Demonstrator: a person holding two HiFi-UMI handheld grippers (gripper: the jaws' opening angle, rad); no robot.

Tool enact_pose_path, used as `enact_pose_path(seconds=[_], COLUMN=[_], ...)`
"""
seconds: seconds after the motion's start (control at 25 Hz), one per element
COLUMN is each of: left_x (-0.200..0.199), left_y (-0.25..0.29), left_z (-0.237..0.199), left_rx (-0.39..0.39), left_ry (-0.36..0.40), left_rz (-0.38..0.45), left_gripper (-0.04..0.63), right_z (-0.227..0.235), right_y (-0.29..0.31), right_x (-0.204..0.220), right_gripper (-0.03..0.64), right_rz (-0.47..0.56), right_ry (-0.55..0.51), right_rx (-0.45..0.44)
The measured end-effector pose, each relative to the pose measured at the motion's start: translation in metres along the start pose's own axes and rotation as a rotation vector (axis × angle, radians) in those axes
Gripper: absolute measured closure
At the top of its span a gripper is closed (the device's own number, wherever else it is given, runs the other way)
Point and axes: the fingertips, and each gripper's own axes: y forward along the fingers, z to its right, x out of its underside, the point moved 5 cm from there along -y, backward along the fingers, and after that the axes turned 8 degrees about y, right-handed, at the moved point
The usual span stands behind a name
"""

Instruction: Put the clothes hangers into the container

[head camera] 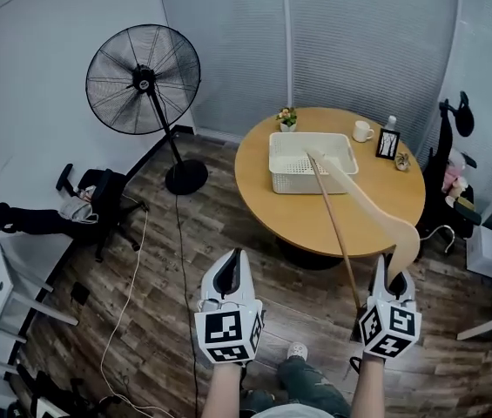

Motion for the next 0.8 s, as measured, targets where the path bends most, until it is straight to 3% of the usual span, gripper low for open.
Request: enact_pose_path(seconds=[0.28, 0.52, 0.8], left_x=[-0.011, -0.007, -0.002], left_y=[0.052, 0.080, 0.104], left_z=[0.013, 0.024, 0.019], left_rx=[-0.049, -0.058, -0.071], left_ry=[-0.003, -0.013, -0.011], left_rz=[0.004, -0.014, -0.033], left_gripper=[0.595, 0.595, 0.595], right_z=[0.019, 0.028, 0.032], right_y=[0.061, 0.094, 0.124], right_x=[-0.016, -0.017, -0.011], right_gripper=[0.542, 0.589, 0.589], right_rz=[-0.016, -0.035, -0.073], right_ry=[-0.012, -0.013, 0.011], right_rx=[-0.044, -0.070, -0.079])
